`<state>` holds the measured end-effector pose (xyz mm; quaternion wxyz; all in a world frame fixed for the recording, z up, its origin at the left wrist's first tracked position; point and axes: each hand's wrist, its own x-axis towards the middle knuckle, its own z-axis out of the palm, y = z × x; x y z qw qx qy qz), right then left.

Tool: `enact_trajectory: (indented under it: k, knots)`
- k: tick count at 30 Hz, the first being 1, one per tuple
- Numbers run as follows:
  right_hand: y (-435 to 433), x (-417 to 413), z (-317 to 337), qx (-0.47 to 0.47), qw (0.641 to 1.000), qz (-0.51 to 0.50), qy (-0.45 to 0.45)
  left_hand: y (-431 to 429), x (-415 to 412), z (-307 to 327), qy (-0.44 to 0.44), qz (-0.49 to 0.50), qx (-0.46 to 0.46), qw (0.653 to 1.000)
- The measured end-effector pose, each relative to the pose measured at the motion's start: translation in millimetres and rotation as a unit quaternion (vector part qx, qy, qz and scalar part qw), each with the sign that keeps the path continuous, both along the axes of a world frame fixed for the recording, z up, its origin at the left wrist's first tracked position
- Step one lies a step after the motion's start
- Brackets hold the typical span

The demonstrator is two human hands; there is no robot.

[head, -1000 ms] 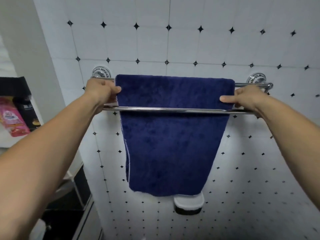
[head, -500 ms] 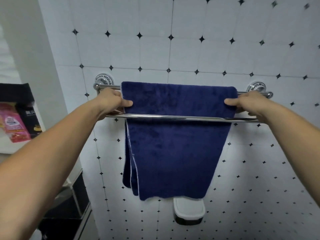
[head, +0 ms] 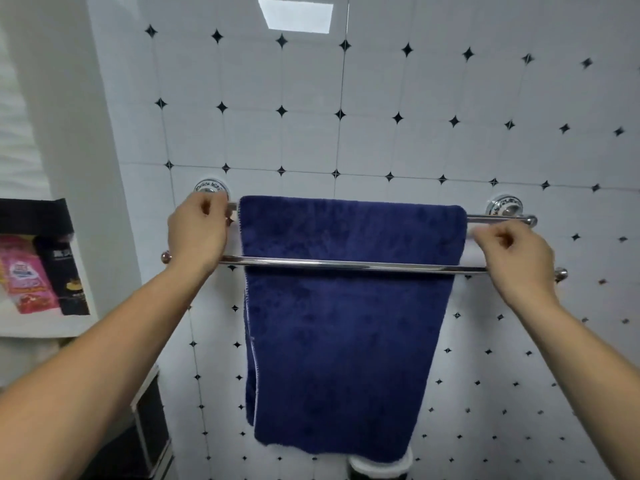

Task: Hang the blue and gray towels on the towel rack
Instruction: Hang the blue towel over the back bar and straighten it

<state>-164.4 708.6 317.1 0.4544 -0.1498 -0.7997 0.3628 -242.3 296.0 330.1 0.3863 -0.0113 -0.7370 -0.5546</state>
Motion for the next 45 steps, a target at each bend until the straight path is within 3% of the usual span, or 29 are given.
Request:
enact_trajectory:
  k: [2, 3, 4, 6, 8, 10, 12, 18, 22, 26, 29, 34, 39, 45]
  knots:
    - [-2, 20, -40, 0.009, 0.999, -0.036, 0.014, -7, 26, -36, 0.121, 0.026, -0.052, 0.991]
    - [-2, 22, -62, 0.01, 0.999, -0.018, -0.026, -6, 39, -62, 0.145, 0.018, -0.115, 0.983]
    - [-1, 20, -82, -0.001, 0.996, 0.02, -0.085, -4, 49, -90, 0.129, 0.012, -0.191, 0.973]
    - [-2, 6, -108, -0.06, 0.971, 0.123, -0.196, 3, 48, -135, 0.001, 0.004, -0.29, 0.957]
    - [-7, -12, -115, -0.157, 0.931, 0.23, -0.237, 10, 28, -152, -0.155, -0.014, -0.234, 0.96]
    - [-13, -27, -117, -0.192, 0.909, 0.274, -0.25, 18, 10, -155, -0.239, -0.118, -0.096, 0.959]
    - [-18, -42, -122, -0.198, 0.907, 0.275, -0.251, 25, -3, -156, -0.227, -0.175, -0.013, 0.958]
    - [0, -45, -137, -0.178, 0.924, 0.229, -0.249, 11, -31, -158, -0.2, -0.163, 0.029, 0.966]
    - [-6, -41, -143, -0.192, 0.912, 0.276, -0.234, 9, -29, -165, -0.193, -0.216, 0.087, 0.953]
    - [-9, -30, -174, -0.169, 0.868, 0.324, -0.337, 16, 1, -210, -0.28, -0.301, 0.033, 0.911]
    - [-10, -22, -200, -0.136, 0.833, 0.349, -0.407, 16, 11, -230, -0.332, -0.267, -0.022, 0.905]
    - [8, -21, -216, -0.158, 0.864, 0.276, -0.39, -7, -5, -221, -0.337, -0.183, -0.136, 0.914]
    - [-20, -6, -255, -0.207, 0.821, 0.334, -0.414, 8, 13, -250, -0.365, -0.22, -0.123, 0.896]
    - [4, 1, -265, -0.187, 0.864, 0.231, -0.406, -14, 6, -251, -0.404, -0.156, -0.183, 0.883]
